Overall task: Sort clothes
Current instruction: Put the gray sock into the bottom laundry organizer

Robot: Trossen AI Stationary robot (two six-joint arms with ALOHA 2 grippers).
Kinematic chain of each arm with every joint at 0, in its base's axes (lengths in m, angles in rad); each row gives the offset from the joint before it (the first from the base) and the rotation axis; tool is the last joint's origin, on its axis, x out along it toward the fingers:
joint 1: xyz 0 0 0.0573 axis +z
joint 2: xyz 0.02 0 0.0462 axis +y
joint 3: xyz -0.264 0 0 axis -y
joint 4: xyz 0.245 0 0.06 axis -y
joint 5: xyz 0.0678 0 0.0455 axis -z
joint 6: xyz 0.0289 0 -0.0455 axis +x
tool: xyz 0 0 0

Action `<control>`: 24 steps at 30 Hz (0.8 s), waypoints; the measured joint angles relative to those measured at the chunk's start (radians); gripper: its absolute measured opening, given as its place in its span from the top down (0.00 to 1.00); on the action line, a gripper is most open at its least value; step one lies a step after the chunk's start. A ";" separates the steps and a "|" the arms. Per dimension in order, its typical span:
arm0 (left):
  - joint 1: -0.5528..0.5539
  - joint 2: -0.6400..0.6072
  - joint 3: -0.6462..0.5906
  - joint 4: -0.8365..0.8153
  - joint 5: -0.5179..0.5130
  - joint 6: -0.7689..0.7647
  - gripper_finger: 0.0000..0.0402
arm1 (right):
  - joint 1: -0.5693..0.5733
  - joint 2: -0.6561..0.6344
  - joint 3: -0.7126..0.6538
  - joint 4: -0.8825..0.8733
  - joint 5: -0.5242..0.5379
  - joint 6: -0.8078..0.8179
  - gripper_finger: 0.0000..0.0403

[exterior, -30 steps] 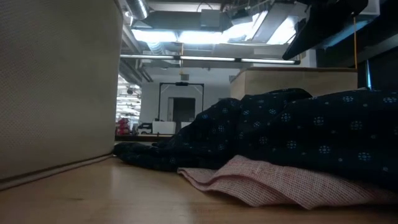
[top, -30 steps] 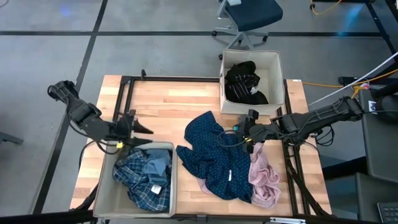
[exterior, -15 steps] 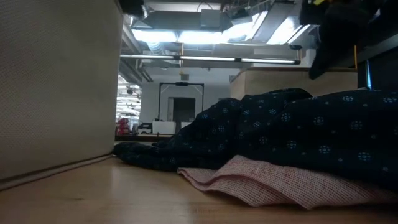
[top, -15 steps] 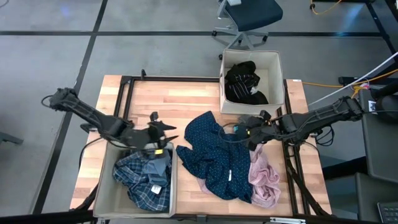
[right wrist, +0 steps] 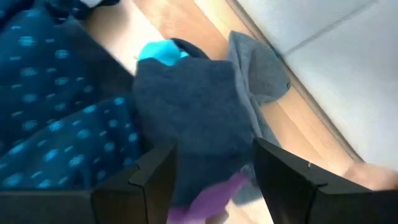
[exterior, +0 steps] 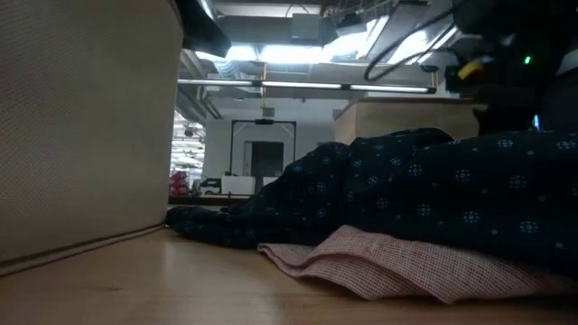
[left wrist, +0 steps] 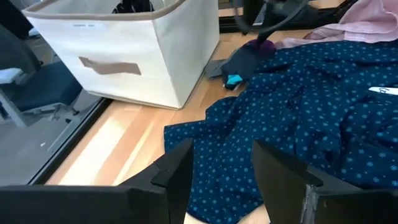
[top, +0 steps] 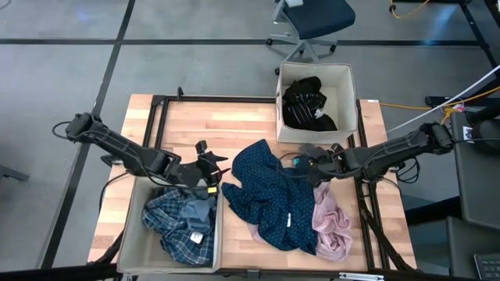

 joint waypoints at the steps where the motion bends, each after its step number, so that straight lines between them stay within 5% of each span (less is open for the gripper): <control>1: 0.000 -0.001 0.000 0.006 0.002 0.010 0.61 | -0.011 -0.001 -0.018 0.025 0.001 -0.011 0.48; 12: 0.000 -0.002 0.000 0.015 0.003 0.012 0.61 | -0.112 -0.002 -0.187 0.291 -0.042 -0.195 0.50; 24: 0.000 -0.002 0.000 0.017 0.003 0.009 0.61 | -0.109 -0.002 -0.238 0.367 -0.005 -0.324 0.98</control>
